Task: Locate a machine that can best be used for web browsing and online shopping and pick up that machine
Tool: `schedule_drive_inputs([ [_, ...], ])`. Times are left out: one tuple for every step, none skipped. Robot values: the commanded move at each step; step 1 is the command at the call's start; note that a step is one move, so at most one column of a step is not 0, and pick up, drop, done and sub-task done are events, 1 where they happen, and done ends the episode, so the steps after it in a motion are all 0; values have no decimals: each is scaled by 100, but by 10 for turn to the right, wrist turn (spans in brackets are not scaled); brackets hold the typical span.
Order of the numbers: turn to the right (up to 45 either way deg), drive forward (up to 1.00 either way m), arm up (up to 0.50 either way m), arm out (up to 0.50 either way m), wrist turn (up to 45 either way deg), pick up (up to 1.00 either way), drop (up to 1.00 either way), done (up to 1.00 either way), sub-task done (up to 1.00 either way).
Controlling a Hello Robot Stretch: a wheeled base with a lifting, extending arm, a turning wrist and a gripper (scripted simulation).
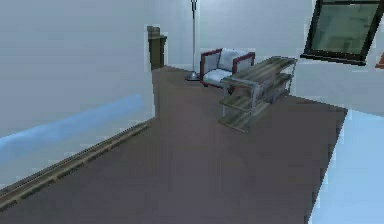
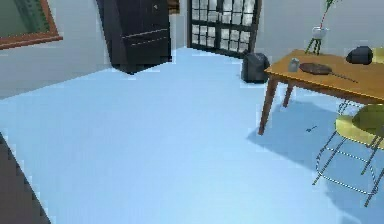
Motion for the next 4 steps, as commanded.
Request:
schedule_drive_inputs([
  [0,100,0,0,0,0,0,0,0],
  [0,100,0,0,0,0,0,0,0],
  [0,90,0,0,0,0,0,0,0],
  [-420,0,0,0,0,0,0,0,0],
])
